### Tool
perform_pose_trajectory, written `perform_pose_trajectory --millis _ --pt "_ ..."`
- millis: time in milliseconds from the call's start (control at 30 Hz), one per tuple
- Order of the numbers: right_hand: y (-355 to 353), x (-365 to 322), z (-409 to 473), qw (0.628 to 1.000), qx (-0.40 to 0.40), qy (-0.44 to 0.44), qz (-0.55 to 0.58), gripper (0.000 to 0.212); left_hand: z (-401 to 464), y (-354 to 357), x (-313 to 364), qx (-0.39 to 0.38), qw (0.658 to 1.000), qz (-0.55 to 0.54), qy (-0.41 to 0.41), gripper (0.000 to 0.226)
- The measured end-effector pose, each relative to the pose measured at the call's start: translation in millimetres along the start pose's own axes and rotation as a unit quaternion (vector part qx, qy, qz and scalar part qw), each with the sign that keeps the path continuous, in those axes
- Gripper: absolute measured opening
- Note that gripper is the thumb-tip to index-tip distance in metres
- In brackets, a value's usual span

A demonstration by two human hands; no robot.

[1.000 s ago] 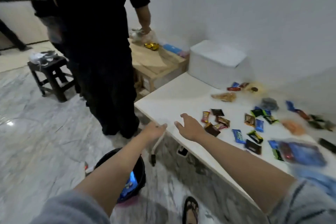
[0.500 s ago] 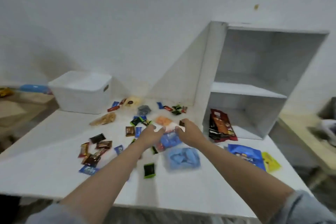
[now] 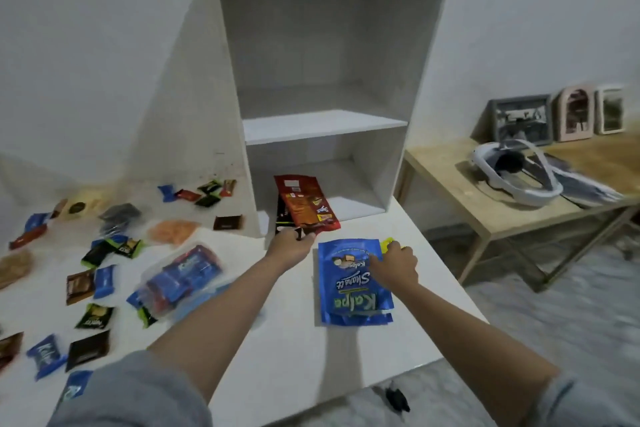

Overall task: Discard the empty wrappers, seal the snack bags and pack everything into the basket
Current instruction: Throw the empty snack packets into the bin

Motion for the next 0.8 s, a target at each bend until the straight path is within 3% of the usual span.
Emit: perform_pose_trajectory --millis 133,367,567,733,800 --pt "32 34 11 0.992 -0.025 0.124 0.021 0.067 47 15 -6 0.001 0.999 0.036 -0.004 0.031" --pt "79 30 24 0.957 -0.015 0.284 0.051 0.101 149 21 -28 0.059 0.991 0.087 -0.080 0.067" --pt "99 24 29 0.924 0.051 0.372 0.074 0.094 197 32 -38 0.030 0.988 0.053 -0.144 0.064" --pt "105 37 29 0.889 0.052 0.437 0.131 0.099 209 44 -55 -0.008 0.981 0.027 -0.193 0.077" --pt "105 42 27 0.875 0.051 0.457 0.155 0.099 208 46 -58 0.004 0.977 -0.018 -0.213 0.071"
Point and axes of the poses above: each hand's wrist, its own z-axis towards the middle knuckle, its own y-axis out of the palm, x = y × z, the point moved 6 cm from there along z, towards the middle knuckle, and after that the axes turned 12 degrees about x, right-handed, at the moved point
